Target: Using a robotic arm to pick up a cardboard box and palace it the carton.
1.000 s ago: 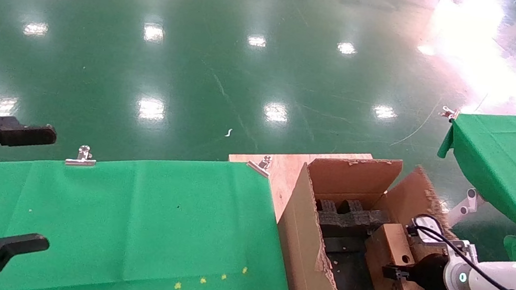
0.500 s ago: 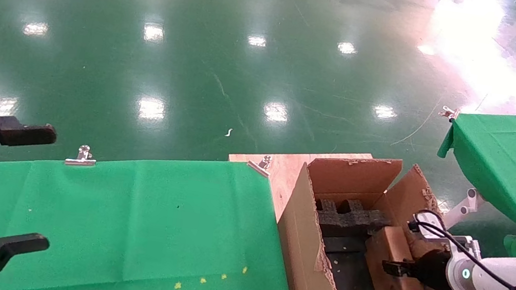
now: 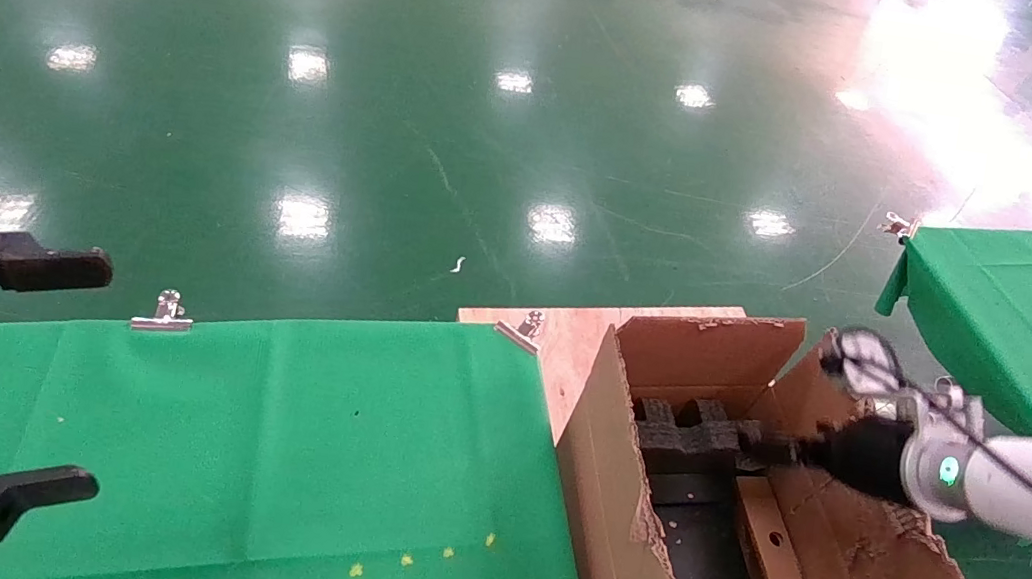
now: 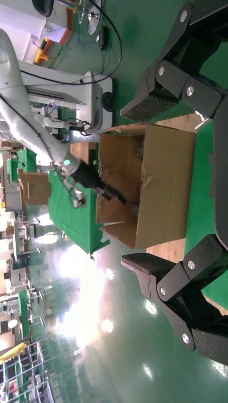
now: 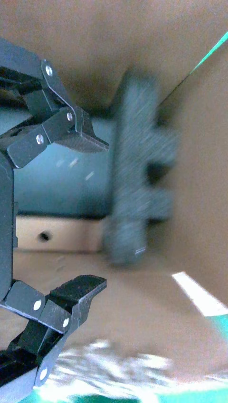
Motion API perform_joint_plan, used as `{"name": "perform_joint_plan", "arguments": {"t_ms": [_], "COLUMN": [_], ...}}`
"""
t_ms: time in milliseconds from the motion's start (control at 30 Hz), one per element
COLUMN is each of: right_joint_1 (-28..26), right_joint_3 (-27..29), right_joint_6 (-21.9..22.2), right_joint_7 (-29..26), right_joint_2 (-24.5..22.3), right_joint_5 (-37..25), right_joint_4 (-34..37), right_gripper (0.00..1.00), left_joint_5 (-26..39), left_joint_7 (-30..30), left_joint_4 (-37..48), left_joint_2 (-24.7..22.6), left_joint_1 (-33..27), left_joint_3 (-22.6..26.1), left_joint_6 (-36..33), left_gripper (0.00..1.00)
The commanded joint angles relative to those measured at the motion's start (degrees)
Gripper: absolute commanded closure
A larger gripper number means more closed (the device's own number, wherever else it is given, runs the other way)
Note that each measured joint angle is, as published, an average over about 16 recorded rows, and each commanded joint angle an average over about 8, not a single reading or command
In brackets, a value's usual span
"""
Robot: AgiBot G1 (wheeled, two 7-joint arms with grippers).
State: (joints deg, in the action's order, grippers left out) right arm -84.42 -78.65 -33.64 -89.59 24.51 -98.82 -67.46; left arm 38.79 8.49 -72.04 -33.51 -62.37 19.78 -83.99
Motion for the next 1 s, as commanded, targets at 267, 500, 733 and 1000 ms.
{"name": "perform_joint_plan", "arguments": {"t_ms": [267, 500, 733, 1000], "right_joint_1": [-6.2, -8.9, -8.5, -6.6], "right_joint_3": [4.1, 6.9, 6.7, 9.5], "right_joint_6": [-3.8, -7.6, -7.3, -9.4], "right_joint_7": [1.3, 5.3, 4.9, 8.6], "right_joint_2": [-2.9, -2.5, -2.4, -1.7], "right_joint_5": [6.7, 14.9, 14.5, 16.1], "right_joint_4": [-10.3, -12.1, -11.5, -11.0], "right_gripper": [0.0, 0.0, 0.0, 0.0], "left_joint_5": [0.0, 0.0, 0.0, 0.0], "left_joint_7": [0.0, 0.0, 0.0, 0.0], "left_joint_4": [0.0, 0.0, 0.0, 0.0], "left_joint_2": [0.0, 0.0, 0.0, 0.0], "left_joint_1": [0.0, 0.0, 0.0, 0.0], "left_joint_3": [0.0, 0.0, 0.0, 0.0], "left_joint_6": [0.0, 0.0, 0.0, 0.0], "left_gripper": [0.0, 0.0, 0.0, 0.0]}}
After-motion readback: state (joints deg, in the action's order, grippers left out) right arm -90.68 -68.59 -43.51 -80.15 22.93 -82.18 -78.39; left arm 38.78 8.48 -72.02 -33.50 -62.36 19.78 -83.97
